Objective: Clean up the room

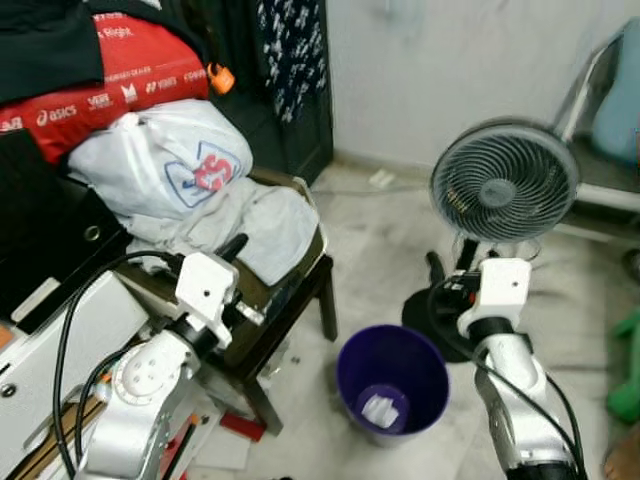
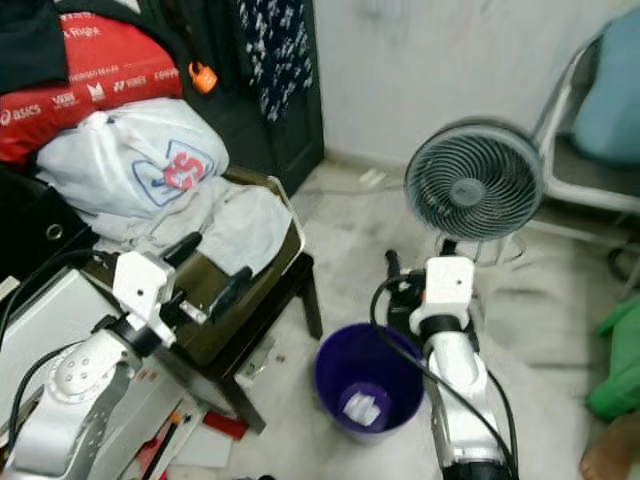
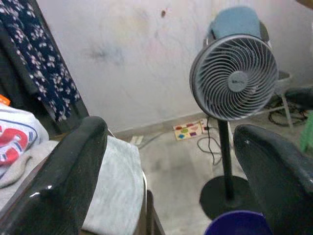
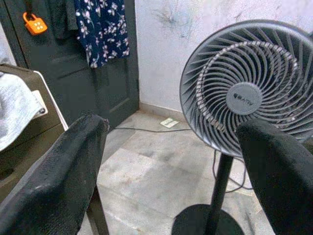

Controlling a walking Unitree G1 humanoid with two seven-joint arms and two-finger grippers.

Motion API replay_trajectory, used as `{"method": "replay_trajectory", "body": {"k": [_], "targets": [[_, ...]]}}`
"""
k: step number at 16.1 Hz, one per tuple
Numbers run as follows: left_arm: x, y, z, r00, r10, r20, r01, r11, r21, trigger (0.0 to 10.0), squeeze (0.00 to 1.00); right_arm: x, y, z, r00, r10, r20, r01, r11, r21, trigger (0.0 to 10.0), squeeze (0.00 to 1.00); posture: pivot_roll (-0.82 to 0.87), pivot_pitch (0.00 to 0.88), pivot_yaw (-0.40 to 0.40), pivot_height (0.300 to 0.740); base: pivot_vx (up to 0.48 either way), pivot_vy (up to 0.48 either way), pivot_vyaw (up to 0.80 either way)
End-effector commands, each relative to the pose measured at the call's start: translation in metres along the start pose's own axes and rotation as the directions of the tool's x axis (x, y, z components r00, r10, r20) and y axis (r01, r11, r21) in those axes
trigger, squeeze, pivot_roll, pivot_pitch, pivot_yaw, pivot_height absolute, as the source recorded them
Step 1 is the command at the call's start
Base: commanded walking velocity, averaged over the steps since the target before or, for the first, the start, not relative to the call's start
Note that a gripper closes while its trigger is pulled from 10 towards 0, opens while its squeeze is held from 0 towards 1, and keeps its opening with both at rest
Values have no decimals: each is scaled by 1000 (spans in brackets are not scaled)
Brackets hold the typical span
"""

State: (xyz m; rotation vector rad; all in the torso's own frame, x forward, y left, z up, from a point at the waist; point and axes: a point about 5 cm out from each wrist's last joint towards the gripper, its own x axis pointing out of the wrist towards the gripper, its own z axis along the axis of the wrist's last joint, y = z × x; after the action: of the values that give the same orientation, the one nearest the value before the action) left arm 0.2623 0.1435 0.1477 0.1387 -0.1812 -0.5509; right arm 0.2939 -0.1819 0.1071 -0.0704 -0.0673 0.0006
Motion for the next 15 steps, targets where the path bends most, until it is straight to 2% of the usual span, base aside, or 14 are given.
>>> {"method": "replay_trajectory", "body": {"k": [1,4,7,10,13,15], "targets": [[2,10,-4,998,63,1,-63,997,41,10000,0,-2,2,7,1000,21,-6,-21,1000,0,10000,1000,-87,0,61,740,0,0,0],[3,17,-7,988,153,12,-153,986,69,10000,0,-8,-2,9,999,38,-21,-39,999,-22,10000,1000,-87,0,33,740,0,0,0],[3,17,-10,985,171,27,-173,984,46,10000,0,-9,-1,6,998,57,-41,-58,998,-29,10000,1000,-83,0,27,740,0,0,0],[8,20,-11,983,177,40,-178,983,50,10000,0,-1,5,14,998,63,-15,-63,998,-9,10000,1000,-84,0,37,740,0,0,0],[3,20,-16,981,190,24,-191,981,33,10000,0,-6,5,15,998,58,-12,-58,998,1,10000,1000,-88,0,44,740,0,0,0],[-2,14,-19,980,196,16,-196,980,23,10000,0,-11,7,12,996,79,-27,-80,997,-20,10000,0,-78,0,29,740,0,0,0]]}}
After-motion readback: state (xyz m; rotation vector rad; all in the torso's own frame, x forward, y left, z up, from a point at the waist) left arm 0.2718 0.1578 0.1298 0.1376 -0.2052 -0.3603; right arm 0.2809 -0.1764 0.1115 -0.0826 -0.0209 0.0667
